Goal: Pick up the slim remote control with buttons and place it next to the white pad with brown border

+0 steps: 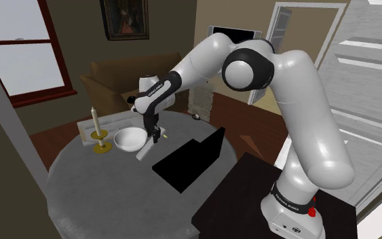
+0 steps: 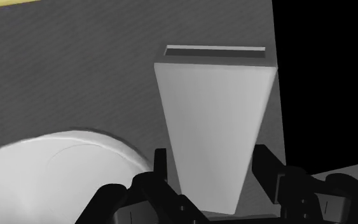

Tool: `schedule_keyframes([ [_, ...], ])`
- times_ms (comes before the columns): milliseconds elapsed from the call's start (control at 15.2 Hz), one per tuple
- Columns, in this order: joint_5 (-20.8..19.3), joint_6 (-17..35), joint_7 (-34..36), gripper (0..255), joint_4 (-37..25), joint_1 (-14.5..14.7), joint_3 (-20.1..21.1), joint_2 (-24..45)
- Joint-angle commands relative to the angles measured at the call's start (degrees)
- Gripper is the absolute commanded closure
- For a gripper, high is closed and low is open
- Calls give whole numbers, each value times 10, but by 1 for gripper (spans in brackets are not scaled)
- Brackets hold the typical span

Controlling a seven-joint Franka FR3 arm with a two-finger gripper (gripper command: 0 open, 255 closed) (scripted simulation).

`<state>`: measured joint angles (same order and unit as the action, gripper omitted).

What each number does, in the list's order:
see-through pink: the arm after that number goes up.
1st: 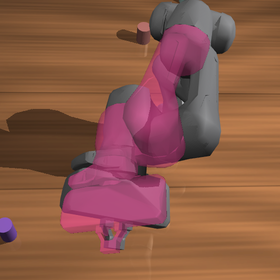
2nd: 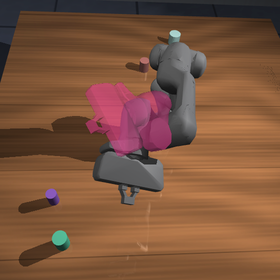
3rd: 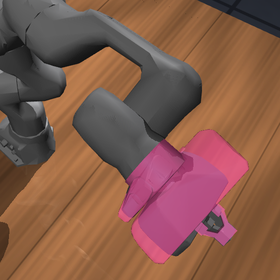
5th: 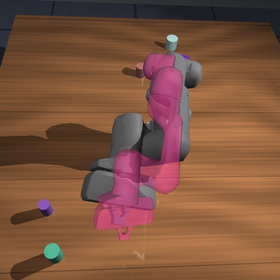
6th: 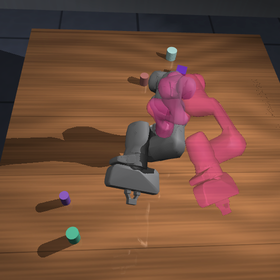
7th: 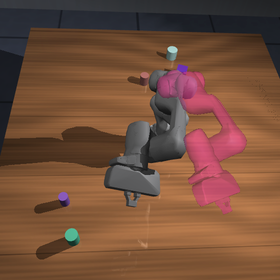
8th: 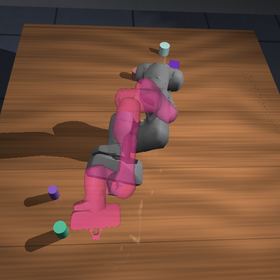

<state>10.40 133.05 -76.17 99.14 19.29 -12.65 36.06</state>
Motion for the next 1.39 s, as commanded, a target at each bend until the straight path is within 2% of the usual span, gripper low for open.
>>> schedule_keyframes([
  [0,-1,-9,24,255,-22,16,4,13],
  [396,-5,-53,90,255,-123,57,16,69],
  [660,-7,-94,133,255,-219,81,24,121],
  [1320,-1,-52,130,255,-228,77,30,172],
])
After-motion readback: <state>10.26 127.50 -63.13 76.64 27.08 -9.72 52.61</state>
